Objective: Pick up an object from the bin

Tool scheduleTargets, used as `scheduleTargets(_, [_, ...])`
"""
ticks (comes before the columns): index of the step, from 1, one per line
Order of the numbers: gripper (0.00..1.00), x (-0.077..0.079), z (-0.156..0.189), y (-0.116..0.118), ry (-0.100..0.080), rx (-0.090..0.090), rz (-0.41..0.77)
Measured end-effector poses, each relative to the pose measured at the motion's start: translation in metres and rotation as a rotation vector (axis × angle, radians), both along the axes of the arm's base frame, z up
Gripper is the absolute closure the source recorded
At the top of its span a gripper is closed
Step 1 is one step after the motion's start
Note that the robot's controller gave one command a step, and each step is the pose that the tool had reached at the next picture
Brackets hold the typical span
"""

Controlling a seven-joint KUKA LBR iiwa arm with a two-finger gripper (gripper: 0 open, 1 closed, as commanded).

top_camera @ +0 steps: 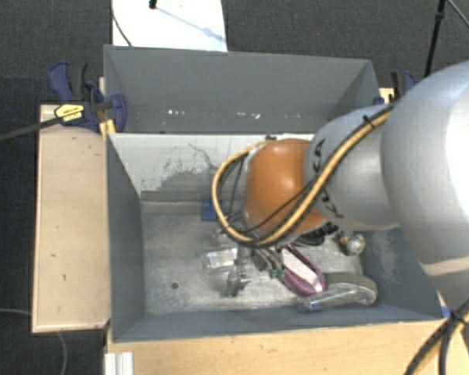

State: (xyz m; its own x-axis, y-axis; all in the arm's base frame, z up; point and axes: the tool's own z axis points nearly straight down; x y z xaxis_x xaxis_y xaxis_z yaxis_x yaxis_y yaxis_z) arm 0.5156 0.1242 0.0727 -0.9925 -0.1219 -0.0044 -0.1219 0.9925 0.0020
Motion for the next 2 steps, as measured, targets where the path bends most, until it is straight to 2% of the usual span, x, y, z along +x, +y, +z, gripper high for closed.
scheduleTargets(1, [1.0,0.002,0.002,0.0,-0.006,0.001,-0.002])
scheduleTargets(2, [1.0,0.003,0.033,0.001,-0.002,0.0,-0.005])
